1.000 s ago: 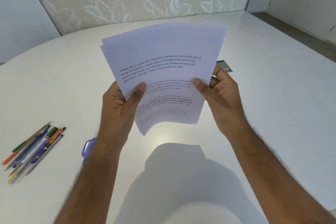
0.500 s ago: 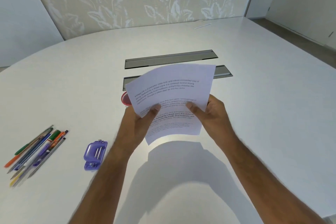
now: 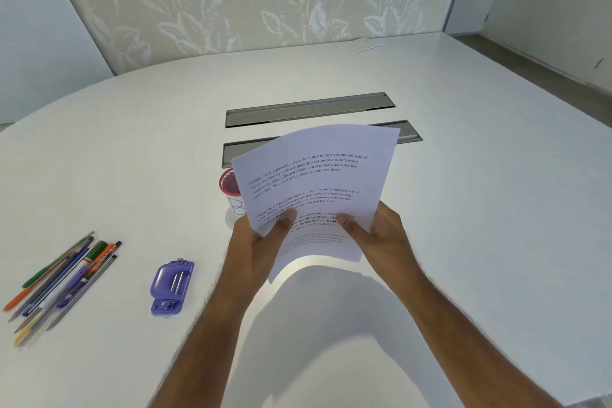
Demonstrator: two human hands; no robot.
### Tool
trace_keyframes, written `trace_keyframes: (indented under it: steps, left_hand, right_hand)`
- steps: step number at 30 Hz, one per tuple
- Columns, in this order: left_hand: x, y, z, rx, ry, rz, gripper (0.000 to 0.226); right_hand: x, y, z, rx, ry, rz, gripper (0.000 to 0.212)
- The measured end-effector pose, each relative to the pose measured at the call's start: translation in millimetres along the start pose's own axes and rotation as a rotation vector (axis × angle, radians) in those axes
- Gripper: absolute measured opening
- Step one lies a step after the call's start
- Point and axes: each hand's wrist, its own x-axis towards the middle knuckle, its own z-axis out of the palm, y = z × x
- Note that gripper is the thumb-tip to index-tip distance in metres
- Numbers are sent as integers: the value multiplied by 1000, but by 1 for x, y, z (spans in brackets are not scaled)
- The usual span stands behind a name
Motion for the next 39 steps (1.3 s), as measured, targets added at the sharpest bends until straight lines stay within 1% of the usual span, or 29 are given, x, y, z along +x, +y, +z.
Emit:
trace_keyframes:
  steps: [2,5,10,14,17,19,22,24,27,29,30,32,34,36,39]
  left_hand:
    - [-2,-5,2,-30,4,-15,24]
    - [-7,-14,6,-60,13,-79,30]
    - [-7,-17,3,-54,9,-30,29]
    - [-10,-20,8,-63,-10,-74,21]
    - [-9,-21,3,-31,-1,-75,21]
    - [-7,-22,-1,-57,1,-58,24]
    - [-5,-18,-6,-108,74,-61,36]
    - [-2,-16,-9,-163,86,-40,44]
    - [2,-12,-10,-331,49,-16,45]
    - [6,-11,-8,-456,5,-3,45]
    - [7,-11,-6,-502,-16,-6,47]
    - [9,-15,-3,-551,-43,-27,49]
    - [9,-21,0,-569,-59,-45,49]
    - [8,-27,1,-577,-66,-50,51]
    - [10,-33,-5,-579,-41,-26,56]
  right_hand:
    - [-3,5,3,43,-19,-4,26]
    - [-10,18,6,-6,-39,17,26]
    - [-11,20,5,39,-25,10,30]
    - [-15,34,8,-5,-31,91,26]
    - [-14,40,4,37,-40,97,27]
    - [-12,44,-1,52,-52,145,24]
    - [-10,51,-6,69,-24,232,20]
    - [-9,51,-8,140,14,276,26]
    - [-9,47,-4,435,65,399,49]
    - [-8,44,1,553,18,429,67]
    - [-7,43,4,592,-33,414,69]
    - [-6,40,11,704,-117,358,61]
    - [-4,35,17,785,-135,337,56]
    - [-3,31,20,752,-90,355,54]
    - [1,29,17,691,-20,283,52]
